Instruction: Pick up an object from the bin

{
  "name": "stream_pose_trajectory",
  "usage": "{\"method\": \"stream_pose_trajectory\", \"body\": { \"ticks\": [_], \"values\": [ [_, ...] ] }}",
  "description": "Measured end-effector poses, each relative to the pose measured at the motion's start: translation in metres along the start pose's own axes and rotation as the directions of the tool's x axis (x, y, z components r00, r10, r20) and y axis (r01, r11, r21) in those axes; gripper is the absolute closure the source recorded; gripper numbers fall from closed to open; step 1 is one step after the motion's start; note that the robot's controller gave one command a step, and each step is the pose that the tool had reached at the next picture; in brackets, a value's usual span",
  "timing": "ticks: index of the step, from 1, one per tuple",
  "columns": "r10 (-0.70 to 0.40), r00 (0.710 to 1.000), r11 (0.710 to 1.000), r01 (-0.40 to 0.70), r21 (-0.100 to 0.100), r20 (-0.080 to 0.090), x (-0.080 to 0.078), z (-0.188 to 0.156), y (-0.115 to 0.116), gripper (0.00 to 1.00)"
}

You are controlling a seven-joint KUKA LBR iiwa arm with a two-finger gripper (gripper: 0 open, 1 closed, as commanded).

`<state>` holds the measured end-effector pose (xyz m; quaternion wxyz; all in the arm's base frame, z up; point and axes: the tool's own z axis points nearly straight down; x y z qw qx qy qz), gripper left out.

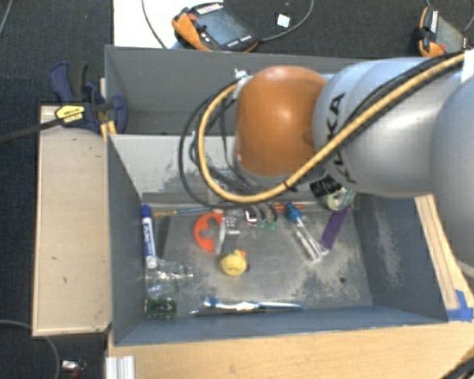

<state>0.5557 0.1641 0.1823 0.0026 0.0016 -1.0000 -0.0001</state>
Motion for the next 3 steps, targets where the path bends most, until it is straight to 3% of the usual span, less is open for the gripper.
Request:
{"method": "stream_pose_trajectory", "body": {
  "ticks": [1,2,3],
  "values": [
    [0.007,1.000,1.000,-0.007,-0.001,0.008,-0.002,-0.004,-0.001,0.00],
    [-0.005,1.000,1.000,0.005,-0.004,0.010,0.046,0.112,0.076,0.00],
    [-0.104,0.994,0.995,0.104,-0.002,0.026,0.031,0.020,0.088,0.00]
  ]
}}
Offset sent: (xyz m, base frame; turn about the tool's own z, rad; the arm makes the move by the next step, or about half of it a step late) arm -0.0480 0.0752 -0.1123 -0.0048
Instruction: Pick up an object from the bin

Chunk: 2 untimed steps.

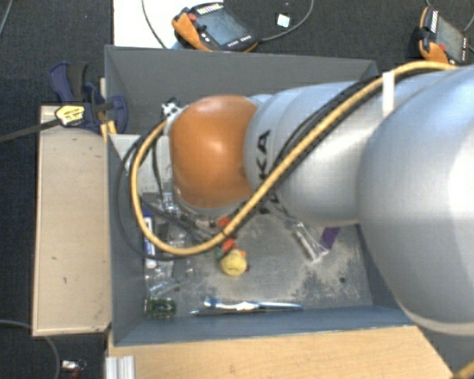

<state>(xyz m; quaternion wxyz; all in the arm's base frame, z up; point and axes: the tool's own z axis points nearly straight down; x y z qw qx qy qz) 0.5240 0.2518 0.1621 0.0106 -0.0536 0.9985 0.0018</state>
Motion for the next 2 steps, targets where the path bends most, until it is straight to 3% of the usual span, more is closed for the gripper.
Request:
{"method": "stream_pose_trajectory", "body": {
  "ticks": [1,2],
  "values": [
    [0.199,0.980,0.980,-0.199,0.008,-0.023,0.026,0.062,-0.017,0.00],
    [0.206,0.979,0.979,-0.206,0.001,-0.005,0.016,0.092,0.004,0.00]
  ]
}}
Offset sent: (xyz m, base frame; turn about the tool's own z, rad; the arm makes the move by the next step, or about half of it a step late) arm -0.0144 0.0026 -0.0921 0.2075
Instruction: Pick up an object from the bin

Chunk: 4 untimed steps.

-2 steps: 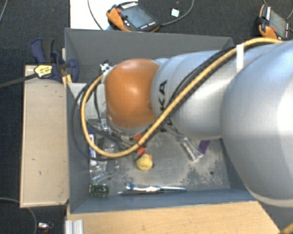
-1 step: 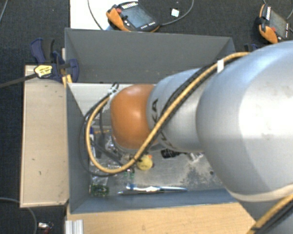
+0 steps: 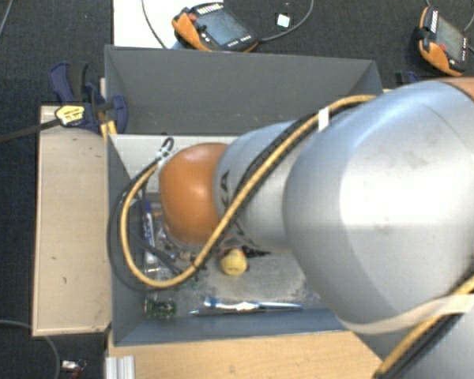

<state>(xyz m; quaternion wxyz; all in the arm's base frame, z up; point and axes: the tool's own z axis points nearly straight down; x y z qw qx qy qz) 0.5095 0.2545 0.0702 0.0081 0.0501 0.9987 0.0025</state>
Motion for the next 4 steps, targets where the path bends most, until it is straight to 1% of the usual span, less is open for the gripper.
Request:
{"method": "stream_pose_trajectory", "body": {
  "ticks": [1,2,3,4],
  "values": [
    [0.030,1.000,1.000,-0.030,0.001,-0.007,0.020,-0.001,-0.008,1.00],
    [0.032,0.999,1.000,-0.032,0.001,-0.007,0.020,-0.002,-0.008,1.00],
    [0.033,0.999,0.999,-0.033,0.001,-0.008,0.020,-0.017,-0.008,1.00],
    [0.033,0.999,0.999,-0.033,0.003,-0.011,0.020,-0.050,-0.009,1.00]
  ]
}}
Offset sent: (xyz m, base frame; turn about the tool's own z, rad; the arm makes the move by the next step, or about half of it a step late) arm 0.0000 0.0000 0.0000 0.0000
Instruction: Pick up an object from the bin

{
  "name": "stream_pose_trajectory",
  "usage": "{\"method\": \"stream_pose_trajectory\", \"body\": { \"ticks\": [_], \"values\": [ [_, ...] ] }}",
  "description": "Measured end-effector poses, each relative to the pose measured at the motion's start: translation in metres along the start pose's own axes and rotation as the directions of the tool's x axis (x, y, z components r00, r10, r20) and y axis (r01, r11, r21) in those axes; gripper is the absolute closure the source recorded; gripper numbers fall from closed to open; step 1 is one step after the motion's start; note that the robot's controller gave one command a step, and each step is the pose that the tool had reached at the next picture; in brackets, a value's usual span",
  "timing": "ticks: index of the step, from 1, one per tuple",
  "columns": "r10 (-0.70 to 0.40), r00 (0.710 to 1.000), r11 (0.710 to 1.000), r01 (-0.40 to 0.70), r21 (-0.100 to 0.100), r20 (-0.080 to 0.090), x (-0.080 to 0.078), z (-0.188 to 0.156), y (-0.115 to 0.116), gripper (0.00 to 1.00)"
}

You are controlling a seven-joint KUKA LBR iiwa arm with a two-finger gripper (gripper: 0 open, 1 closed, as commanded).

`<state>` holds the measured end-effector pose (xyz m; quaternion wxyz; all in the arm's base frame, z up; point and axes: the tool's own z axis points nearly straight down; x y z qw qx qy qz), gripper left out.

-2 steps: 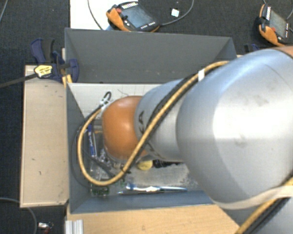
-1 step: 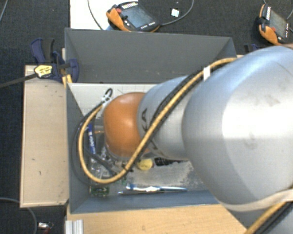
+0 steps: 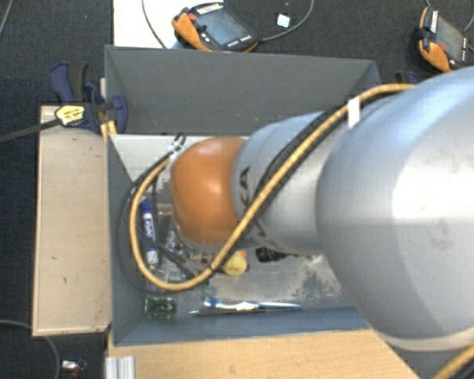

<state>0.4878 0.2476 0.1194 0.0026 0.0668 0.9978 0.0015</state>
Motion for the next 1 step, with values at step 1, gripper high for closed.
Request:
{"method": "stream_pose_trajectory", "body": {
  "ticks": [1],
  "values": [
    [-0.002,1.000,1.000,0.002,-0.001,0.001,-0.0006,-0.0395,0.0003,1.00]
  ]
}}
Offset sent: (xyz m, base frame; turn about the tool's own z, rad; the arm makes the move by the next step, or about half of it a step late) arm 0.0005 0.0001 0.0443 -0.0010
